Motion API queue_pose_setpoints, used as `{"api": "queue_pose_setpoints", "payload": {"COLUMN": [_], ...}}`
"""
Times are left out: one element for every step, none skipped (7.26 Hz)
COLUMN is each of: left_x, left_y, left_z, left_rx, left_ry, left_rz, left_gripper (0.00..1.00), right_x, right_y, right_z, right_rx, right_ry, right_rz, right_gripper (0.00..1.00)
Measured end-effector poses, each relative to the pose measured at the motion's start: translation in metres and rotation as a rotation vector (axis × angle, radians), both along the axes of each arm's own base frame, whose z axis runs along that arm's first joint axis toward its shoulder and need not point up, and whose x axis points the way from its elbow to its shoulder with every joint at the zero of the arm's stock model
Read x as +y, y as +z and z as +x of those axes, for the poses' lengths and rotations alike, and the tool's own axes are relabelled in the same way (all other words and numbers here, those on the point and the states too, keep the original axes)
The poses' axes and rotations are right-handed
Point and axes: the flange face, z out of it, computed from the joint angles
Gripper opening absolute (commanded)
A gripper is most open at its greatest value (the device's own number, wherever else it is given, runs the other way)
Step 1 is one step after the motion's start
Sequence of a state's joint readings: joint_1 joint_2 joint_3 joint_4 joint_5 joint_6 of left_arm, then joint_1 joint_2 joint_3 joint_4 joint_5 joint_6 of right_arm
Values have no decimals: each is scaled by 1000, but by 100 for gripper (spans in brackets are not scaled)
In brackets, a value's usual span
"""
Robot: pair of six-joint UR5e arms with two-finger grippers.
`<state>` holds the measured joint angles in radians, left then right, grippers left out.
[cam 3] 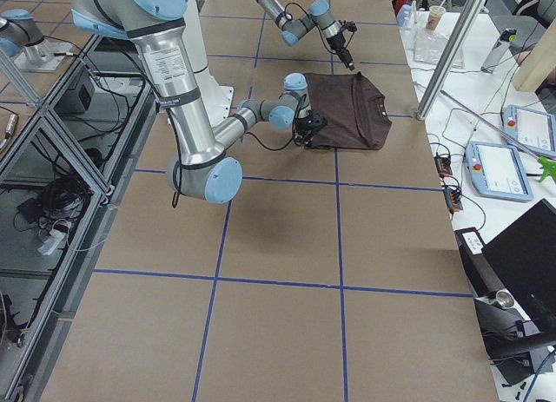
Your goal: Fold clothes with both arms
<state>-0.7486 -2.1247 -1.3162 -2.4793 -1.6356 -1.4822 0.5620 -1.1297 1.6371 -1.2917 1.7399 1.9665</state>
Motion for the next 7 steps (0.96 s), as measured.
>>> {"api": "queue_pose_setpoints", "payload": {"left_x": [0,0,0,0,0,0,0], "left_y": [0,0,-1,-1,-1,-1,0], "left_z": [0,0,0,0,1,1,1], "left_rx": [1,2,3,6,10,13,13], "left_ry": [0,0,-1,-3,-5,-6,-6], "left_rz": [0,0,-1,-5,-10,-12,-13], "left_gripper": [69,70,70,69,70,69,70], "right_x": [2,3,2,-1,-4,-3,-2], "right_y": [-1,-4,-9,-11,-9,-7,-5], "right_z": [1,4,11,16,18,16,13], "right_rx": [-7,-19,-33,-39,-36,-34,-33], "right_ry": [-10,-21,-25,-21,-15,-13,-10], "right_rz": [-6,-11,-13,-13,-13,-15,-20], "right_gripper": [0,0,43,51,59,59,59]}}
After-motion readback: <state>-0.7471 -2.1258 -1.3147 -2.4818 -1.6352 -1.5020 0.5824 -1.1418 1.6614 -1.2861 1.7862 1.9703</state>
